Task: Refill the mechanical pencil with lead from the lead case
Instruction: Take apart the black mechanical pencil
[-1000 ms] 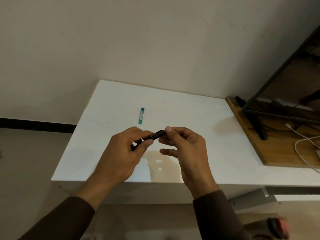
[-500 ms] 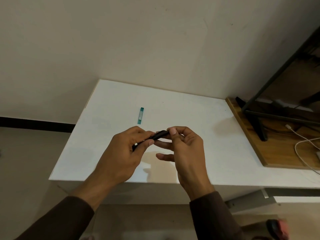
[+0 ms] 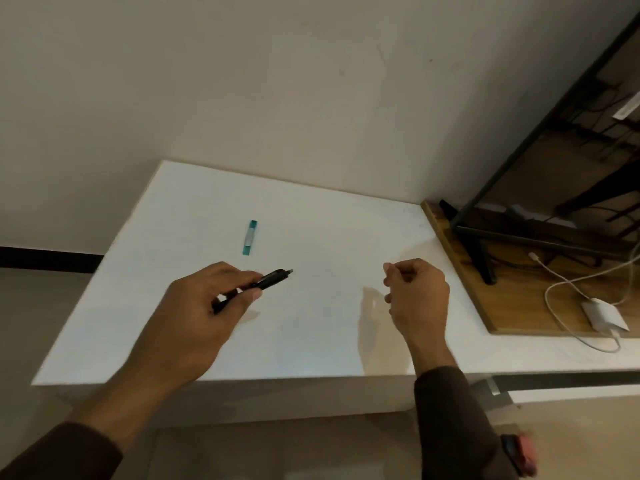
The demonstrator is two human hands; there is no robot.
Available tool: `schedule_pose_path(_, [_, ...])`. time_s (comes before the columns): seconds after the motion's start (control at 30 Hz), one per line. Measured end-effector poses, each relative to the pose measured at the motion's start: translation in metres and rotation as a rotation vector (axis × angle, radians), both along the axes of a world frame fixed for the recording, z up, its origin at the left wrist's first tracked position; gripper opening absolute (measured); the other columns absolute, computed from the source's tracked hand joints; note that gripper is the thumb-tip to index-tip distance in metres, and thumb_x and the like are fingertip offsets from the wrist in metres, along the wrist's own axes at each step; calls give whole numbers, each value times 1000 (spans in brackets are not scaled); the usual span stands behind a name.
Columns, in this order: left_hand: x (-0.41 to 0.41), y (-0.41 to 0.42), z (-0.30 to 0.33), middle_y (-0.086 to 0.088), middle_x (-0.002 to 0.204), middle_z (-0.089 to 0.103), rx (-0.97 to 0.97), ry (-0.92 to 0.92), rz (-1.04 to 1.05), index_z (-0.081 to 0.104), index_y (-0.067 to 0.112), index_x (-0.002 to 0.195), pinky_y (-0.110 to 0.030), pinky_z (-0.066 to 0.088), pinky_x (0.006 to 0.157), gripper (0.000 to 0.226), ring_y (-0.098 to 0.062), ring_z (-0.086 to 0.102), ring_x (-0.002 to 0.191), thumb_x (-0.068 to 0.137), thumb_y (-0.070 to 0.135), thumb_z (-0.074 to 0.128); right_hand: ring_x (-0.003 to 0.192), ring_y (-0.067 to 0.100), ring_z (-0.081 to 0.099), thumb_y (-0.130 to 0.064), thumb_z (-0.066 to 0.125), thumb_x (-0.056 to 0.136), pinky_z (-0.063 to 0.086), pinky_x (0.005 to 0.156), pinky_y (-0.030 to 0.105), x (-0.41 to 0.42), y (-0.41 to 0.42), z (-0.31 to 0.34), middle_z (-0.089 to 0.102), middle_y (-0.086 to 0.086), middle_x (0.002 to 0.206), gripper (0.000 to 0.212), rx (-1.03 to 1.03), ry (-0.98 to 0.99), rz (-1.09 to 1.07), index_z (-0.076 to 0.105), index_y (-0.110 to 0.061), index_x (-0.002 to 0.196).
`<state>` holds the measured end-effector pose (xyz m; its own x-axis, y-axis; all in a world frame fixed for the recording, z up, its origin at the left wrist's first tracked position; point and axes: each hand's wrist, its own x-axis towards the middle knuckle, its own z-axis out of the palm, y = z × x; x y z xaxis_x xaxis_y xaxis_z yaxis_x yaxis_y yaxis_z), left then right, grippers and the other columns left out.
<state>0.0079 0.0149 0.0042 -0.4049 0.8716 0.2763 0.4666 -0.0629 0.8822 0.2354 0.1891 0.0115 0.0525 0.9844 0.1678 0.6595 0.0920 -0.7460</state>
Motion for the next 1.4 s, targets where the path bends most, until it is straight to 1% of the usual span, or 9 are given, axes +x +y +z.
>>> schedule_pose_path(0.17, [-2,0,-4,16,100,69,5,14,26,74,36,105,-6,44,62,19,-4,64,80,90,28,66,72,10,55,-31,60,102,41,71,26,4,18,-30,63,-5,87,16,9,-288,-33,67,-16,103])
schedule_pose_path(0.37, [-6,1,-7,15,100,71,-16,6,52,75,34,106,-13,47,63,19,-10,64,83,91,25,68,87,21,63,-35,59,102,49,78,33,-2,16,-27,71,7,113,25,-60,-303,-47,64,-15,116])
schedule_pose_path(0.43, [-7,0,-5,15,99,71,-6,-17,54,76,33,106,-13,48,63,20,-10,65,85,91,23,68,102,24,67,-36,61,101,52,90,37,-7,7,-17,68,8,124,34,-48,-238,-52,59,-15,128])
schedule_pose_path(0.5, [-6,1,-3,15,97,72,5,-39,56,77,28,107,-10,47,63,19,-9,66,87,91,21,69,90,10,66,-32,61,102,55,88,32,-21,-10,-2,71,0,112,24,73,-120,12,62,-20,123])
schedule_pose_path(0.57, [-5,0,-2,12,93,73,7,-32,66,78,24,108,-9,48,66,19,-9,66,89,91,19,70,75,4,65,-27,60,102,60,76,27,-46,-34,11,72,-13,90,8,100,106,214,68,-27,103])
schedule_pose_path(0.67, [-5,-1,0,11,96,74,0,-4,81,77,19,112,-9,50,70,21,-7,65,92,93,20,69,72,9,74,-30,64,100,58,56,23,-79,-69,22,78,-7,85,14,-122,408,480,75,-26,94])
schedule_pose_path(0.8, [-9,-4,3,11,100,74,9,6,114,76,19,114,-9,52,73,22,-6,65,94,93,21,69,82,16,79,-19,71,96,62,59,27,-90,-78,24,81,-2,89,9,-284,588,496,79,-17,98])
schedule_pose_path(1.3, [-9,-4,7,13,96,72,1,-16,88,76,23,113,-7,51,73,22,-4,62,95,93,23,69,92,23,79,-15,60,102,63,61,38,-85,-69,30,81,12,94,15,-456,804,467,72,-9,94])
schedule_pose_path(1.4, [-9,-6,5,12,94,73,-11,-50,93,77,26,108,-11,50,70,18,-6,64,90,93,20,70,89,18,79,-17,59,103,64,60,37,-70,-57,33,83,6,92,13,-380,706,419,70,-11,100])
